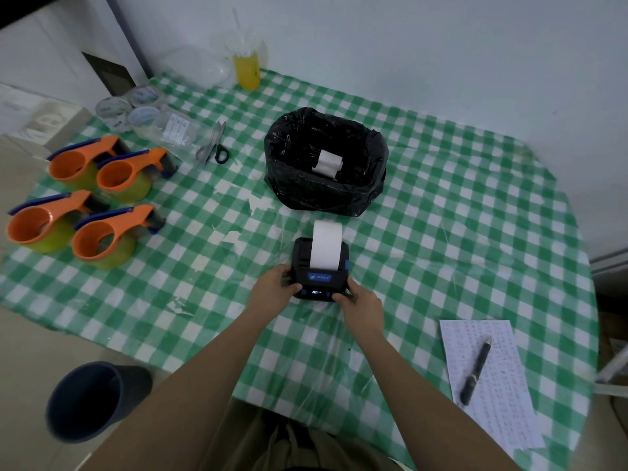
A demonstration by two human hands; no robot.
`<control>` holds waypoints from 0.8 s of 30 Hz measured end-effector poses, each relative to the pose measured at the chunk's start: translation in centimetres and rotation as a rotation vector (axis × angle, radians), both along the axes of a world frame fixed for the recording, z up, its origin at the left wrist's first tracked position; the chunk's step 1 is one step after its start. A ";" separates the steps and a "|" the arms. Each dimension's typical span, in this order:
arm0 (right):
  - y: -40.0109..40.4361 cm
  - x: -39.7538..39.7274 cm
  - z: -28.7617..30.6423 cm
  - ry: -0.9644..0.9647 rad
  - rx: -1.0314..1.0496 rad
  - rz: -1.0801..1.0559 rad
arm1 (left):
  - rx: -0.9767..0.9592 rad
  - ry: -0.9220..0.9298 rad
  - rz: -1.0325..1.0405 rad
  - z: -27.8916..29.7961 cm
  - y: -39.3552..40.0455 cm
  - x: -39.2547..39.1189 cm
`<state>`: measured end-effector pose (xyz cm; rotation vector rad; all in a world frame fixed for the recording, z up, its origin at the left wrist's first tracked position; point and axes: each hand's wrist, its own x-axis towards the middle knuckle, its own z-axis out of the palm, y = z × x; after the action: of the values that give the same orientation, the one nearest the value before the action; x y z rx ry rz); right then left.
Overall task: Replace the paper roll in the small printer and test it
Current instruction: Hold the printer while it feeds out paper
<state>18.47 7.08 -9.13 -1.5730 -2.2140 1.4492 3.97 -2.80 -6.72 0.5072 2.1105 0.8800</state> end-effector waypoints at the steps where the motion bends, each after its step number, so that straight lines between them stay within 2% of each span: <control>1: 0.0 0.0 0.0 0.004 0.003 0.002 | 0.000 0.003 0.001 0.0 0.0 0.0; 24: 0.0 -0.1 -0.2 -0.006 -0.009 -0.012 | -0.005 0.003 0.000 -0.2 0.1 0.0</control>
<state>18.40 7.09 -9.34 -1.5932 -2.2000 1.4557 3.94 -2.74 -6.88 0.5062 2.1150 0.8746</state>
